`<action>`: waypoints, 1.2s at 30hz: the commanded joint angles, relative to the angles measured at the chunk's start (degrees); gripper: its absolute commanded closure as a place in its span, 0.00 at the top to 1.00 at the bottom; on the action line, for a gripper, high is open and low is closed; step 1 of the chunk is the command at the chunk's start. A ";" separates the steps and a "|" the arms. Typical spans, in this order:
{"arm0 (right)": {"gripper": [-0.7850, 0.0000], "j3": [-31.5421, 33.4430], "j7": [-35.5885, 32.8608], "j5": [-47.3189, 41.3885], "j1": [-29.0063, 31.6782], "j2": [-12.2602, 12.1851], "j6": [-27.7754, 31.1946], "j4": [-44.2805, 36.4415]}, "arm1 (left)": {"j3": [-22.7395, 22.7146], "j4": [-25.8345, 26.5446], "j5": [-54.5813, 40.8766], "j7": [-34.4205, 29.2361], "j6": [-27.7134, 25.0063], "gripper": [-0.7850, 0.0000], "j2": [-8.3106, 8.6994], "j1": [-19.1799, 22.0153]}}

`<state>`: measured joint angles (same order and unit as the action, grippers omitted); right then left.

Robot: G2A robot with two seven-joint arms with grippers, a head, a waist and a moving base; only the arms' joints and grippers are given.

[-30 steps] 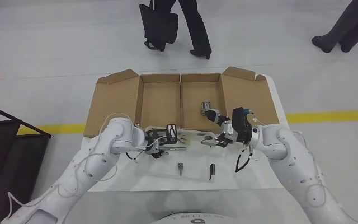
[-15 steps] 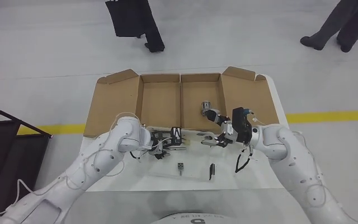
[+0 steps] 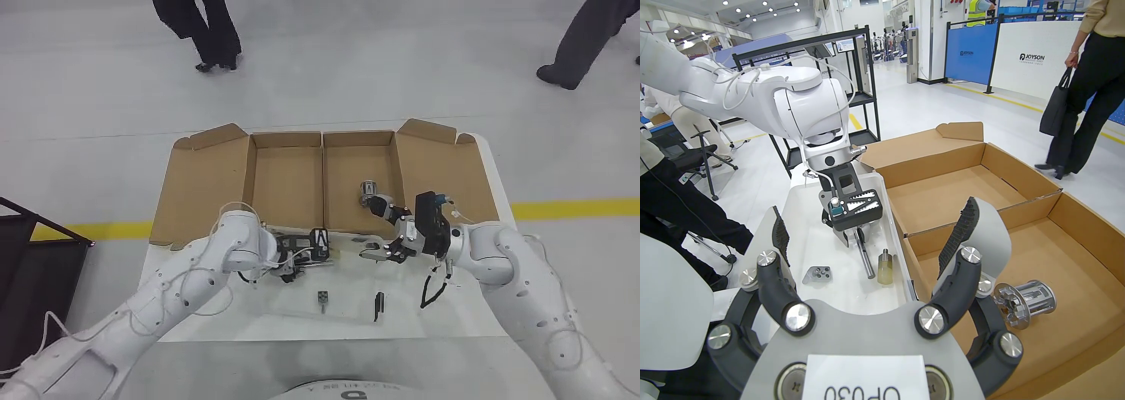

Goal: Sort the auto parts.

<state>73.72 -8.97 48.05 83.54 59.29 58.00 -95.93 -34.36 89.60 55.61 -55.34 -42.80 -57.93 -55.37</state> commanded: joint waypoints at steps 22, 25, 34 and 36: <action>1.00 0.00 0.00 0.00 0.00 0.00 0.00 0.00 | -4.39 6.13 0.42 0.75 -0.42 0.00 1.93 -2.74; 1.00 0.00 0.00 0.00 0.00 0.00 0.00 0.00 | -7.09 8.29 -1.04 0.63 -1.83 0.00 3.20 -4.63; 1.00 0.00 0.00 0.00 0.00 0.00 0.00 0.00 | -12.49 8.06 -15.71 5.57 -11.71 0.00 6.74 -7.76; 1.00 0.00 0.00 0.00 0.00 0.00 0.00 0.00 | -11.68 6.93 -18.86 8.17 -14.31 0.00 7.78 -7.12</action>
<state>73.72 -8.97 48.05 83.54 59.29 58.00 -95.93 -46.53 97.10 38.41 -48.62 -55.75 -50.67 -62.85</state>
